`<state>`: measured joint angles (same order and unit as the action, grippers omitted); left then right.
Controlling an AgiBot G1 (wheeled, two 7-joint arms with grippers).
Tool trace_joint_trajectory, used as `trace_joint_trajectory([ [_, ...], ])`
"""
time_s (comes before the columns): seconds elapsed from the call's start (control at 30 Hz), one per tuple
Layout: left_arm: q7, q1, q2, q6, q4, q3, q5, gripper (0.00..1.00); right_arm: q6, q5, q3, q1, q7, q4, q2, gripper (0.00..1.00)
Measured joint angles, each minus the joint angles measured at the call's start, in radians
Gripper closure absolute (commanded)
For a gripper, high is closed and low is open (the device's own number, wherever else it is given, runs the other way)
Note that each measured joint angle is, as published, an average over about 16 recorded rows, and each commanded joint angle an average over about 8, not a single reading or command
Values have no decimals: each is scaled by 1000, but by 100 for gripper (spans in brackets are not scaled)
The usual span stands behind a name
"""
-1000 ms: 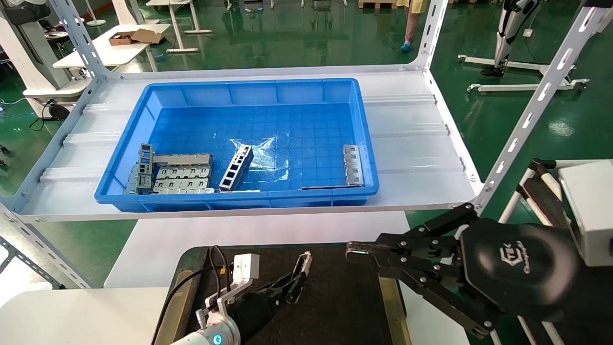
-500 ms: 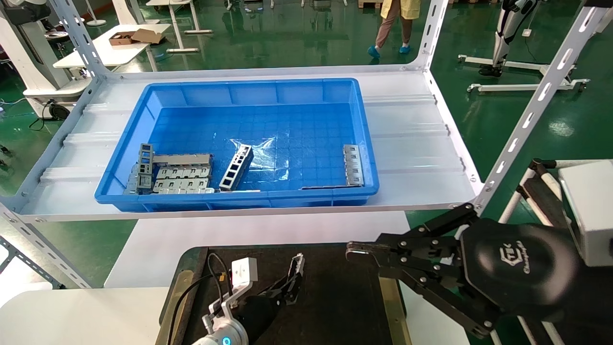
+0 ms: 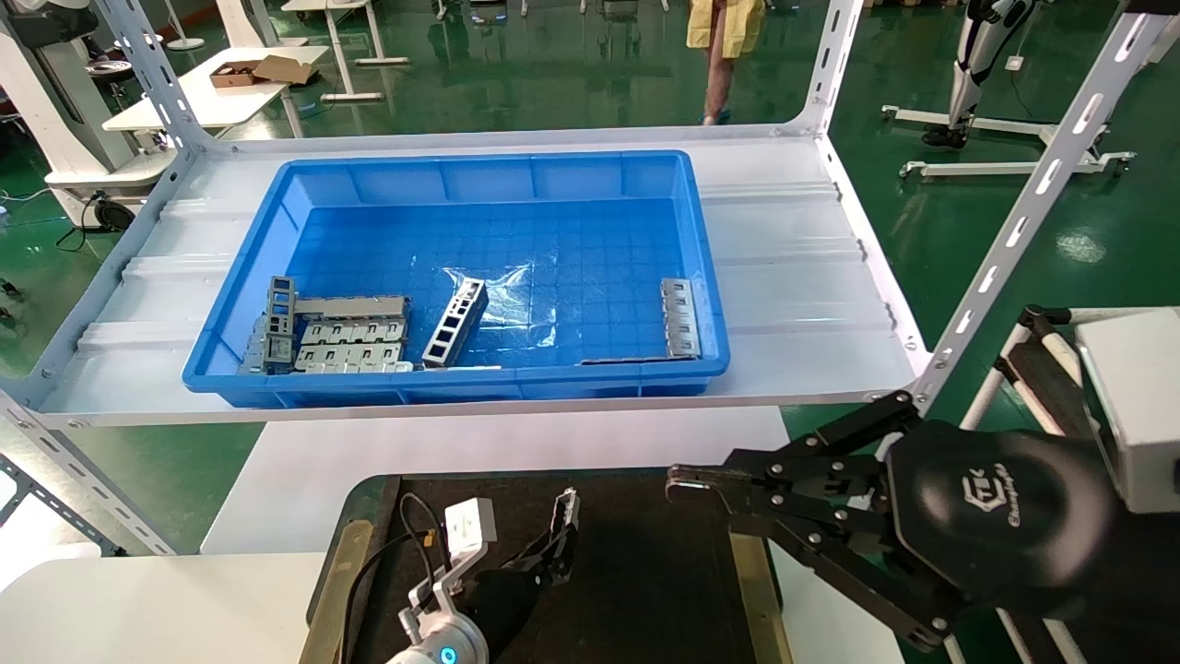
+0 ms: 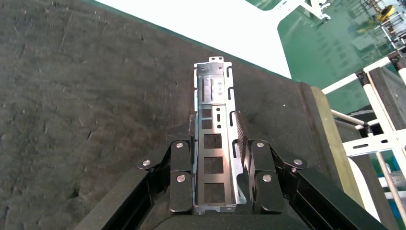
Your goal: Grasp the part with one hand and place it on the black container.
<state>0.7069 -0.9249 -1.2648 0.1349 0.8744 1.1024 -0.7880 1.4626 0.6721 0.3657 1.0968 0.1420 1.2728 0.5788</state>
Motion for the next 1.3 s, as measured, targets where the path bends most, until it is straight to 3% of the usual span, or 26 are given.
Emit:
trace_joint_trajectory([
  [0.17, 2, 3, -11, 6, -15, 2, 4, 28, 0, 0, 0, 0, 0, 0, 0, 23],
  [0.23, 3, 4, -15, 7, -20, 3, 5, 7, 0, 0, 0, 0, 0, 0, 0, 4],
  [0.27, 3, 4, -16, 7, -22, 3, 6, 1, 0, 0, 0, 0, 0, 0, 0, 0],
  [0.77, -17, -2, 23, -54, 15, 5, -22, 0, 0, 0, 0, 0, 0, 0, 0, 0],
  [1.3, -134, -27, 266, -413, 224, -76, -63, 0, 0, 0, 0, 0, 0, 0, 0, 0],
])
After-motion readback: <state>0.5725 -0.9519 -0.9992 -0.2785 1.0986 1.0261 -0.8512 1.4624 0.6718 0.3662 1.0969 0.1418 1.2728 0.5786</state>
